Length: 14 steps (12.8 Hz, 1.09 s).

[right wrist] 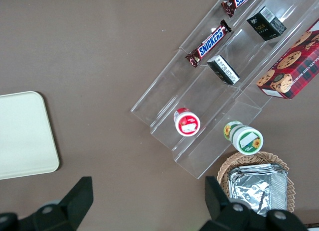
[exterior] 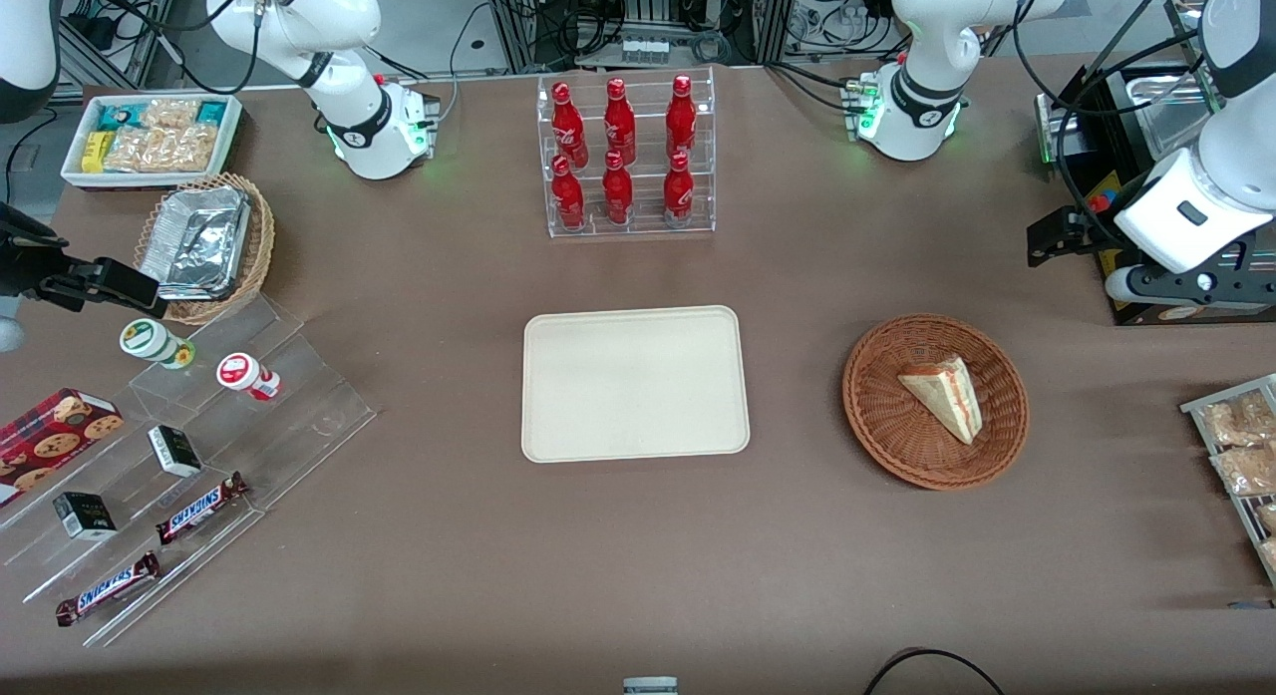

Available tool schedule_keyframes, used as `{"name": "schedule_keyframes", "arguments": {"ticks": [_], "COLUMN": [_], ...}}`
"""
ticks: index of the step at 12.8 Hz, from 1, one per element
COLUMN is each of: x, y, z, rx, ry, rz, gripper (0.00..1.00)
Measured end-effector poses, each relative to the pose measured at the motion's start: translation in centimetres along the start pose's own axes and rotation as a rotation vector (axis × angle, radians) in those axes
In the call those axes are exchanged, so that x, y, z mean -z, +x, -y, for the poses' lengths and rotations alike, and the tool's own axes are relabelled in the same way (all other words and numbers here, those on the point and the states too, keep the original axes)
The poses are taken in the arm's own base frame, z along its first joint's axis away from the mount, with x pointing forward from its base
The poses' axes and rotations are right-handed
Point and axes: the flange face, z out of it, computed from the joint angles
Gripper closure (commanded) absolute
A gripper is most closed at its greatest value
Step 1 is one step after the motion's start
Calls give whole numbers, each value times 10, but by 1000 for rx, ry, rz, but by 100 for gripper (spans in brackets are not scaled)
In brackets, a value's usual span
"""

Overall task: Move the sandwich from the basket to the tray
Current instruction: 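Move the left gripper over the sandwich in the wicker basket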

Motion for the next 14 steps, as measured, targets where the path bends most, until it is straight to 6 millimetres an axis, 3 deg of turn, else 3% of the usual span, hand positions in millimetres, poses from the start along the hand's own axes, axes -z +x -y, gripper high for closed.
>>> {"name": "schedule_keyframes", "arguments": {"ticks": [5,10,14], "x": [-12,-55,-108], "y": [5,15,23], "z": [0,0,2], "rx": [9,10,14], "ry": [0,-1,-2], "rz": [-2,-2,-25], "gripper": [0,0,0]}}
